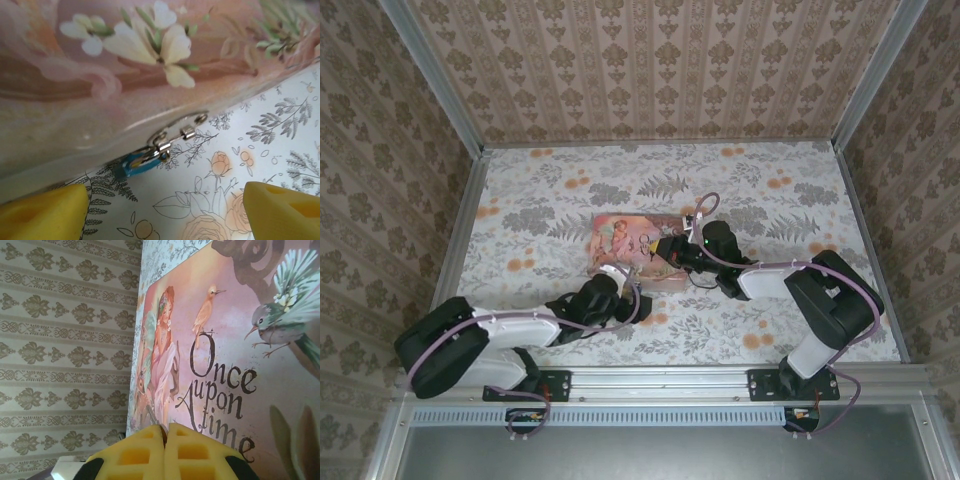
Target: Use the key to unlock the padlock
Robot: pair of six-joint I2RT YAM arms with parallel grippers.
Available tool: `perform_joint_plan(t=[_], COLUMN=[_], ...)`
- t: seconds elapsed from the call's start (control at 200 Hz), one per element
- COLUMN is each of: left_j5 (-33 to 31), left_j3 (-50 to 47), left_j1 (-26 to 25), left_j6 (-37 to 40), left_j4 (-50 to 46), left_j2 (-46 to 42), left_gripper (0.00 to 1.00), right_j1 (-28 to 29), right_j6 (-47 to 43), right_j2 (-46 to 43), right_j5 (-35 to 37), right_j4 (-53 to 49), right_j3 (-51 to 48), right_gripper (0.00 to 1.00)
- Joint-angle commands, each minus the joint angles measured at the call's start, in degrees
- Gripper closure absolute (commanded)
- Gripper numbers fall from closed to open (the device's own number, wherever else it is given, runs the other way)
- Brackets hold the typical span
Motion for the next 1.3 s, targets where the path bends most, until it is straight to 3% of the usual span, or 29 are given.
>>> perform_joint_plan(t=[0.0, 0.57, 1.295], left_j5=[0.8, 1.9, 5.0], left_j3=[0.2, 1.6, 3.0], left_j1=[0.4, 1.2, 3.2], left_j6=[2.1, 2.4, 0.0], left_j4=[4.1, 17.6, 22.4], left_j2=[2.7, 12.2, 13.9], left_gripper=[0.18, 0.21, 0.23], right_j1=[0.3, -0.3, -0.9], right_j6=[0.1, -0.4, -0.2], right_j2=[0.3, 0.7, 1.9], right_j5=[0.4, -0.1, -0.2], right_j4=[2.6, 3.0, 3.5], right_j3=[-0.5, -1.9, -2.9], right_gripper=[1.0, 1.0, 1.0])
